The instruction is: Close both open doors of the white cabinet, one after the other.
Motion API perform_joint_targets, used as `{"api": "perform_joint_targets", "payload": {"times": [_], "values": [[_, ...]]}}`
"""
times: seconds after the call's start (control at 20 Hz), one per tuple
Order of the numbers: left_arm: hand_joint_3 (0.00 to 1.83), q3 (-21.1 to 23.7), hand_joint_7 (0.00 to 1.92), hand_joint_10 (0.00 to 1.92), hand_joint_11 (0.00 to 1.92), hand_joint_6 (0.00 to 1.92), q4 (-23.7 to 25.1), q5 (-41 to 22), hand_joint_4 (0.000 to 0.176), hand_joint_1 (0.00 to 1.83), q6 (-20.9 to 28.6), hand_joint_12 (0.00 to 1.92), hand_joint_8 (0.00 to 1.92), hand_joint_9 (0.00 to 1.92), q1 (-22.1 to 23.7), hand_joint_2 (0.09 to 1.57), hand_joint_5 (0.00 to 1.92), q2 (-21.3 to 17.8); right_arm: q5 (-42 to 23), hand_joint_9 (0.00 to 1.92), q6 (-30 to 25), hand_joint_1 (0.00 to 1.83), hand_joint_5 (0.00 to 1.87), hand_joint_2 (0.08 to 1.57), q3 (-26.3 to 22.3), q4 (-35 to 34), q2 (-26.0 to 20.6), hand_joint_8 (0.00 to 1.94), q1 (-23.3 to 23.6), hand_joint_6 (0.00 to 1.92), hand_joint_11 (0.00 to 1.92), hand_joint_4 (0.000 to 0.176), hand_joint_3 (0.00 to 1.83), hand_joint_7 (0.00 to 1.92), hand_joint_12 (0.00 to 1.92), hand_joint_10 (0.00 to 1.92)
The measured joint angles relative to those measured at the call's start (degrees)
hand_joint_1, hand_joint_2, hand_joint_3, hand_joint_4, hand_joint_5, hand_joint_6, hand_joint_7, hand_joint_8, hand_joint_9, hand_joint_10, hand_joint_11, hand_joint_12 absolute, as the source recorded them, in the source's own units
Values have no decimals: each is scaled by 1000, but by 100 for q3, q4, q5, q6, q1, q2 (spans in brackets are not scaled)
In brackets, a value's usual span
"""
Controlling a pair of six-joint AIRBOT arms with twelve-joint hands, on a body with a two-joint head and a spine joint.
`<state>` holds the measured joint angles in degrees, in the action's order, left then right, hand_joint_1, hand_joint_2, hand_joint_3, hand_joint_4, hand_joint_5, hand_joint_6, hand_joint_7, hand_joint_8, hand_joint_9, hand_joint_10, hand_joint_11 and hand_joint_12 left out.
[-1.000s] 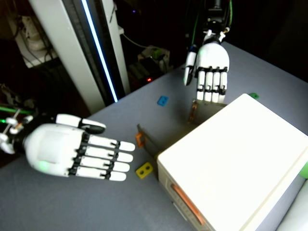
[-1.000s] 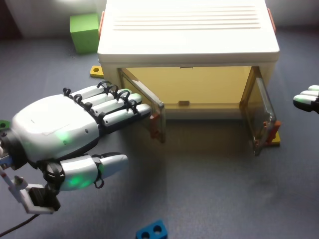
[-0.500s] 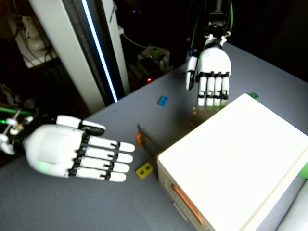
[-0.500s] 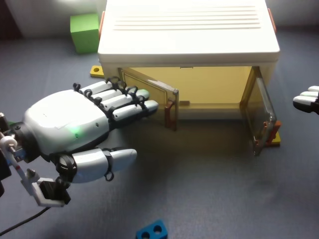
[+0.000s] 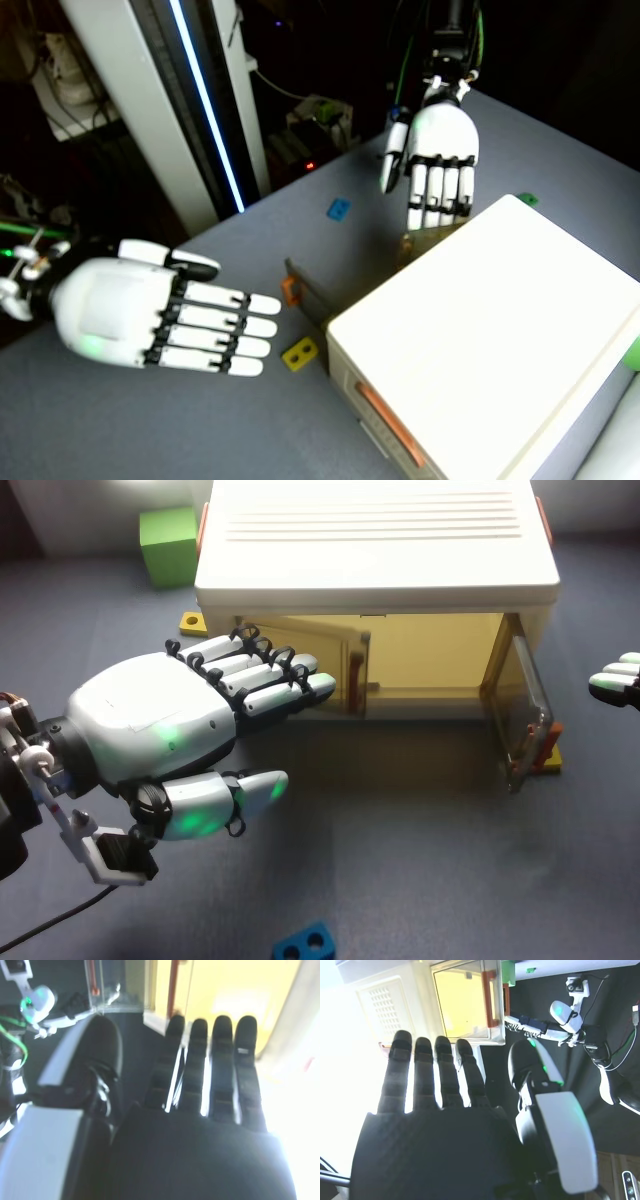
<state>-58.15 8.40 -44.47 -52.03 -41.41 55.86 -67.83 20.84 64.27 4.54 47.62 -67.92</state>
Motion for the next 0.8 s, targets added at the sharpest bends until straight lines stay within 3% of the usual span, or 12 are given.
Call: {"api": "perform_joint_targets", "payload": {"times": [0.1, 0.2, 0.35, 0.5, 0.6, 0.65, 0.7, 0.75, 0.8], "values": [[35, -2, 76, 5, 0, 2, -2, 9, 0, 0, -28, 556, 3, 136, 70, 1571, 82, 7, -2, 21, 0, 356, 114, 1414, 0, 2, 2, 0, 0, 1, 84, 7, 0, 56, 0, 1], [28, -31, 91, 4, 0, 4, -4, -2, 0, 0, -72, 536, 5, 140, 125, 1571, 92, 11, -4, 28, -2, 358, 114, 1415, 0, 0, 17, 1, 0, 1, 103, 5, 1, 56, 8, 3], [42, -42, 68, 1, 0, 0, 4, 31, 0, 0, -96, 380, 0, 95, 131, 1571, 88, 46, -4, 28, -4, 357, 119, 1410, 0, 0, 24, 2, 0, 3, 95, 9, 0, 59, 4, 3], [19, 15, 5, 4, 0, 3, -35, 28, 0, 0, -105, 395, 0, 33, 122, 1564, 56, 28, -2, 24, -4, 350, 108, 1413, 0, 2, 24, 1, 0, 0, 87, 11, 0, 61, 0, 0], [6, 151, 0, 0, 0, 2, 4, -101, 0, 0, -103, 266, 0, 0, 44, 1558, 20, -114, -2, 21, -13, 333, 102, 1422, 0, 0, 26, 0, 0, 0, 86, 1, 3, 61, 0, 0], [7, 219, 51, 0, 0, 0, -4, -177, 0, 0, -103, 617, 0, 77, -28, 1529, 3, -197, -2, 15, -15, 329, 103, 1425, 0, 0, 26, 3, 0, 1, 83, 5, 4, 68, 0, 0], [8, 271, 42, 1, 0, 0, -35, -273, 0, 0, -103, 787, 5, 95, -103, 1537, 0, -291, 0, 13, -17, 344, 116, 1419, 0, 7, 28, 4, 0, 4, 82, 0, 0, 77, 0, 0], [10, 337, 83, 6, 0, 17, -114, -402, 0, 0, -94, 763, 12, 118, -205, 1559, 72, -415, -2, 15, -17, 344, 120, 1412, 0, 31, 28, 5, 0, 5, 86, 0, 0, 81, 2, 1], [16, 385, 112, 13, 0, 9, -205, -520, 0, 0, -92, 883, 14, 146, -282, 1568, 72, -494, 0, 25, -20, 341, 130, 1406, -2, 55, 28, 5, 0, 8, 97, 0, 0, 83, 6, 5]]}}
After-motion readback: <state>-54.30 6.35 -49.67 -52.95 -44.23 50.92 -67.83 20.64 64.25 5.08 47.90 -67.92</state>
